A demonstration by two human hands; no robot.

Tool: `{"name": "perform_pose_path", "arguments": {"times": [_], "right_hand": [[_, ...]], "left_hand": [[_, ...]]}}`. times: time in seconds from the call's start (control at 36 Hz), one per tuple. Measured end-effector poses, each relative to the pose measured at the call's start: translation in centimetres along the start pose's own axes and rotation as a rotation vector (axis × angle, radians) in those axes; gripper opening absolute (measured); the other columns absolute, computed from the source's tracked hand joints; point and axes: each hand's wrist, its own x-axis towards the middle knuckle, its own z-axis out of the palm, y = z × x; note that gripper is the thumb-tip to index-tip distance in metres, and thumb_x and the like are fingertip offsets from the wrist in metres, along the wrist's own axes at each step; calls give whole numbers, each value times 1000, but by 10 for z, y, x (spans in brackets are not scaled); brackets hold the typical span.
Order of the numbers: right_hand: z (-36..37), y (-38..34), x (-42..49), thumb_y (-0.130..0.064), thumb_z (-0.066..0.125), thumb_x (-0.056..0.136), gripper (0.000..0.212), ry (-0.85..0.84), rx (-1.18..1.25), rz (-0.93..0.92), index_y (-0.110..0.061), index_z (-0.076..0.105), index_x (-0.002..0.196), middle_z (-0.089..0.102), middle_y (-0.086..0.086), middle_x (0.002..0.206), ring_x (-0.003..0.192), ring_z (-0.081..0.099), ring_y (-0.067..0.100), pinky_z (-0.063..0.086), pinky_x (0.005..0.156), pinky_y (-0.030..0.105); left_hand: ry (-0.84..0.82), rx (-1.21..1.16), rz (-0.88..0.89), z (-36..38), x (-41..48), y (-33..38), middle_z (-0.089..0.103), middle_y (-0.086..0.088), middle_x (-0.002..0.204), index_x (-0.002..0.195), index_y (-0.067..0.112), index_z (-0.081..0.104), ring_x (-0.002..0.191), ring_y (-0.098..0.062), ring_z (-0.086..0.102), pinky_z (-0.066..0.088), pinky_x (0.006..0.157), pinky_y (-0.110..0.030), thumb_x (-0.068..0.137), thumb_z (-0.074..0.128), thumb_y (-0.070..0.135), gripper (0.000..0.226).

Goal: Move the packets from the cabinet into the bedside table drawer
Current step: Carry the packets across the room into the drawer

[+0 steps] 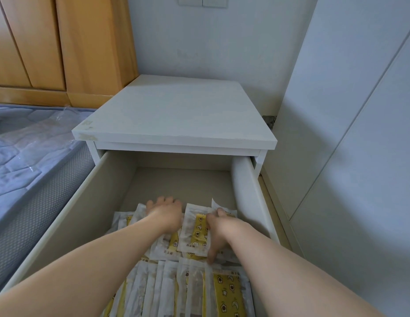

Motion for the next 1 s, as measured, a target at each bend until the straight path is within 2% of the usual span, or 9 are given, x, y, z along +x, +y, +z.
{"name": "perform_pose_path", "arguments": {"times": [0.17, 0.25, 0.39, 0.47, 0.58, 0.69, 0.81, 0.92, 1.0], "right_hand": [[0, 0, 1, -33, 81, 69, 97, 1, -4, -8, -18, 21, 144, 13, 7, 151, 130, 37, 35, 44, 99, 47], [0, 0, 2, -34, 81, 69, 99, -4, 1, -5, -19, 20, 145, 10, 7, 152, 132, 34, 36, 43, 101, 48], [0, -1, 2, -32, 82, 68, 95, -10, 16, -5, -18, 24, 143, 12, 7, 151, 130, 36, 36, 44, 99, 48], [0, -1, 1, -31, 81, 68, 96, -7, 13, -6, -18, 24, 144, 12, 7, 151, 131, 36, 36, 44, 99, 48], [-1, -1, 0, -30, 81, 70, 96, -4, 13, -8, -18, 23, 145, 14, 7, 151, 131, 35, 36, 44, 100, 48], [-1, -1, -1, -33, 80, 71, 98, -4, -12, -14, -17, 20, 146, 13, 8, 152, 131, 36, 36, 43, 100, 47], [-1, -1, 0, -33, 80, 70, 94, -5, -26, -21, -18, 23, 144, 17, 8, 149, 129, 37, 36, 44, 99, 48], [1, -1, 0, -33, 81, 69, 94, 2, -34, -33, -19, 25, 143, 19, 8, 149, 128, 37, 36, 45, 98, 47], [0, -1, 0, -33, 81, 68, 93, 14, -42, -37, -19, 26, 142, 21, 9, 147, 127, 39, 35, 45, 98, 47]], "left_hand": [[31, 118, -63, 0, 4, -5, 38, -9, 134, 125, 20, 48, 125, -28, 31, 28, 98, -40, 88, 51, 34, 39], [-28, 40, -65, 1, 7, -2, 42, -6, 132, 122, 23, 53, 126, -28, 32, 27, 101, -42, 87, 55, 42, 40], [-88, -79, -106, 2, 11, 0, 53, -2, 125, 116, 23, 59, 125, -26, 38, 27, 104, -43, 87, 60, 35, 31], [-106, -136, -128, 4, 13, -2, 60, 0, 116, 109, 22, 62, 113, -24, 48, 33, 101, -40, 87, 58, 36, 26], [-10, -168, -76, 1, 13, -2, 60, -2, 112, 106, 17, 62, 111, -22, 50, 33, 103, -37, 93, 52, 30, 21], [62, -235, 13, 4, 15, -4, 57, 0, 96, 96, 18, 52, 90, -18, 52, 43, 80, -29, 96, 46, 23, 8], [120, -292, 6, 12, 22, -8, 52, 1, 84, 87, 19, 43, 77, -17, 49, 37, 62, -26, 97, 41, 14, 11], [207, -268, -12, 17, 25, -8, 57, -2, 89, 96, 20, 44, 83, -22, 56, 39, 62, -29, 96, 35, 11, 13], [185, -305, 29, 19, 28, -3, 61, -3, 107, 128, 26, 40, 93, -22, 58, 49, 72, -31, 93, 38, 4, 41]]}}
